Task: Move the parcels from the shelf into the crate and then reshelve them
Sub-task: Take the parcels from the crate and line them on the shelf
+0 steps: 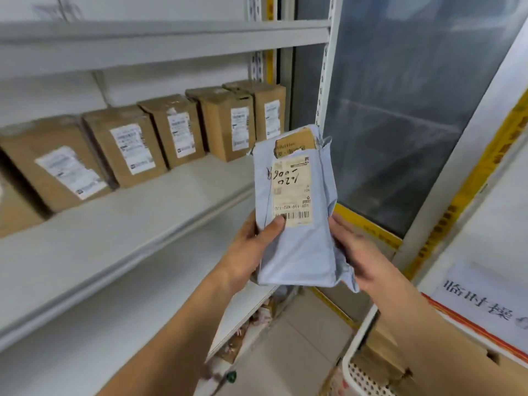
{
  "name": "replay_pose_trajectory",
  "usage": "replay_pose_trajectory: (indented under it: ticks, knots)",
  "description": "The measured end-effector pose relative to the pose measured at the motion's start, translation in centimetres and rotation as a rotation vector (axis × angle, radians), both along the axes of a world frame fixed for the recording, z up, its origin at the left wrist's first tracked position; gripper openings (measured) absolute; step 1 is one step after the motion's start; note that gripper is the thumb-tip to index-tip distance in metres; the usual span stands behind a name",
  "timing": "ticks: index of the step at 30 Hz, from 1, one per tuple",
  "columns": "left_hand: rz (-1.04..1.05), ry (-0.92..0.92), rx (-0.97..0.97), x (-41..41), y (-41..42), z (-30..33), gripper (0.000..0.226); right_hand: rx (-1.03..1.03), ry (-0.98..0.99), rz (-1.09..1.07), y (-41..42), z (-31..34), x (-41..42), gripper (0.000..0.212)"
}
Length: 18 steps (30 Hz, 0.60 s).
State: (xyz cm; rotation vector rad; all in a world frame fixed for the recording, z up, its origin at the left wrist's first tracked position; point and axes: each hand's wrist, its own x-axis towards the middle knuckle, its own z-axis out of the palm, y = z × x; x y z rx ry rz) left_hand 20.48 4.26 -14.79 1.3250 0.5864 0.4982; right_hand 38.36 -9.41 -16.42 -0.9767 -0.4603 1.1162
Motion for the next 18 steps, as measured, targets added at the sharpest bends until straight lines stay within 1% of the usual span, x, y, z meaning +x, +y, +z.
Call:
replay_pose_trajectory:
  ticks: [1, 3, 4, 6, 7, 9, 10, 12, 13, 14, 16, 18]
  knots:
    - [0.04, -0.005, -0.004, -0.5, 0.9, 0.5, 0.057, -0.048, -0.182, -0.068, 1.0, 0.7, -0.1, 0.051]
    - [0.122, 0.015, 0.077, -1.5, 3.2, 1.6, 0.065, -0.042, -0.526, -0.175, 3.1, 2.9, 0.1, 0.072]
    - [0.162, 0.065, 0.177, -1.8, 4.3, 2.7, 0.07, -0.022, -0.693, -0.228, 4.0, 4.0, 0.5, 0.081]
    - [0.2, 0.268, 0.491, -2.3, 6.9, 5.3, 0.084, 0.016, -1.109, -0.297, 5.5, 6.5, 2.1, 0.095]
    - [0.19, 0.402, 0.684, -2.4, 8.1, 6.9, 0.09, 0.036, -1.278, -0.283, 6.6, 8.4, 2.6, 0.1]
    - [0.139, 0.611, 1.04, -2.2, 10.5, 9.9, 0.096, 0.053, -1.563, -0.15, 9.4, 11.7, 3.5, 0.108]
    - [0.105, 0.665, 1.163, -2.0, 11.4, 11.4, 0.096, 0.042, -1.705, -0.058, 11.2, 13.0, 3.9, 0.111]
    - [0.052, 0.698, 1.317, -1.3, 12.7, 14.2, 0.091, 0.009, -1.942, 0.13, 15.1, 14.8, 4.1, 0.117]
    - [0.028, 0.697, 1.37, -0.9, 13.1, 15.3, 0.088, -0.003, -2.009, 0.216, 17.1, 15.5, 4.2, 0.118]
    - [0.009, 0.692, 1.416, -0.3, 13.6, 16.0, 0.086, -0.001, -2.006, 0.292, 18.8, 15.9, 4.5, 0.116]
    - [0.005, 0.726, 1.496, 0.9, 14.5, 16.7, 0.083, 0.046, -1.891, 0.42, 21.4, 16.5, 5.2, 0.109]
    - [0.066, 0.764, 1.58, 1.5, 16.0, 16.5, 0.079, 0.121, -1.765, 0.467, 23.5, 16.1, 6.3, 0.108]
